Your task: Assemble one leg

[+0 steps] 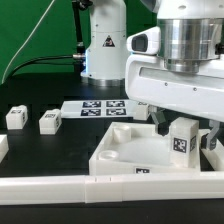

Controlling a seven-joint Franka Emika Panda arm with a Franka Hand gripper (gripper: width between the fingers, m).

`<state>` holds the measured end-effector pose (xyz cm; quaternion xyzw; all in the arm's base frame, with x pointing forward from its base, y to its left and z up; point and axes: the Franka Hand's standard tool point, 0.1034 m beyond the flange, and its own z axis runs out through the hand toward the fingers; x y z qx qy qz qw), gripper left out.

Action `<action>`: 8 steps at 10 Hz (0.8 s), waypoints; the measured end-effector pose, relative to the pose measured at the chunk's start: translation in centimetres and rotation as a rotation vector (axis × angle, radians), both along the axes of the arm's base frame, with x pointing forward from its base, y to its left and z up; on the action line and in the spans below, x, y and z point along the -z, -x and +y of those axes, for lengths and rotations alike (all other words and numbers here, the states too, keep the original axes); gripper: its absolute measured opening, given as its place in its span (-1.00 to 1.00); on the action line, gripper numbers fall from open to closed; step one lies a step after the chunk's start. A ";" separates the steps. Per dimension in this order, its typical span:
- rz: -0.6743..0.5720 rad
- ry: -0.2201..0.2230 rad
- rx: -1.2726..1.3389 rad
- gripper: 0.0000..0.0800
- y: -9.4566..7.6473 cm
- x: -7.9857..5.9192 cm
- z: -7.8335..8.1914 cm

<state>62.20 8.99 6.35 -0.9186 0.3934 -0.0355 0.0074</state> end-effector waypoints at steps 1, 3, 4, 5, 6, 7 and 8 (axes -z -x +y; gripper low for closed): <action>0.000 0.000 0.000 0.61 0.0 0.0 0.0; 0.001 0.000 0.000 0.62 0.0 0.0 0.0; 0.001 0.000 0.000 0.62 0.0 0.1 0.0; 0.001 0.000 0.000 0.62 0.0 0.1 0.0; 0.001 0.000 0.000 0.62 0.0 0.1 0.0; 0.001 0.000 0.000 0.62 0.0 0.1 0.0; 0.001 0.000 0.000 0.62 0.0 0.1 0.0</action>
Offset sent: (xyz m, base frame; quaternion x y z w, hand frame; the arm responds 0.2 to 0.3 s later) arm 0.0000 0.0000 0.0000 0.0000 0.0000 0.0000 1.0000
